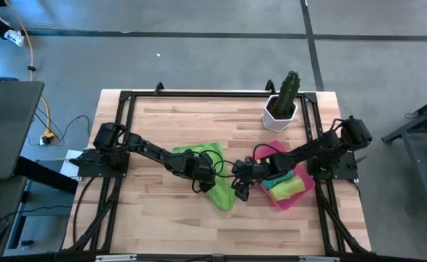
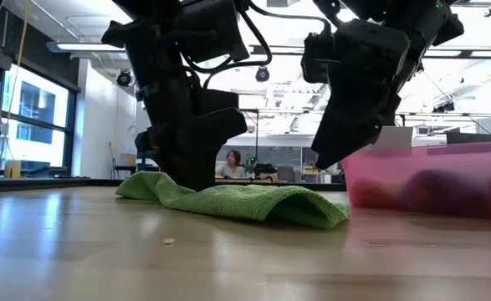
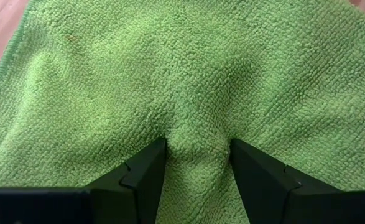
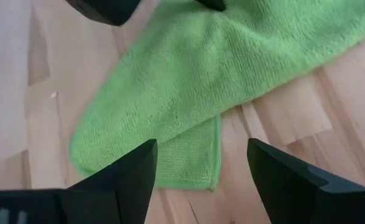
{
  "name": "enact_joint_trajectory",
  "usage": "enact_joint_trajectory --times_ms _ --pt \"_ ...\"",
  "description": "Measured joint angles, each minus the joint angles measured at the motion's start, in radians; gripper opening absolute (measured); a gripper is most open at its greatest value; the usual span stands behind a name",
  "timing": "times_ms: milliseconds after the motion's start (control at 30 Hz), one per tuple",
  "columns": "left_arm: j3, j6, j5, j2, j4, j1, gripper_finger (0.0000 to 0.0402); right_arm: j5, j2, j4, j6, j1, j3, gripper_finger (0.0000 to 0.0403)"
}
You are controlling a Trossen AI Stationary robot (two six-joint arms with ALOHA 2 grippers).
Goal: Roll microfiber towels into tight, uniform cylinder then place into a basket
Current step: Fold the green microfiber towel
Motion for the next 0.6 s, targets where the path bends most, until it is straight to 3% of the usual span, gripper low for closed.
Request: enact_joint_trajectory --times_ms 367,600 --pt "0.0 0.0 0.0 0.0 0.001 0.0 0.0172 0.002 0.012 -0.101 -0.302 -0.001 0.088 0.0243" --pt "-0.001 0.0 0.0 0.0 0.003 0.0 0.0172 -0.086 0.134 -0.173 -0.335 -0.013 0.174 0.0243"
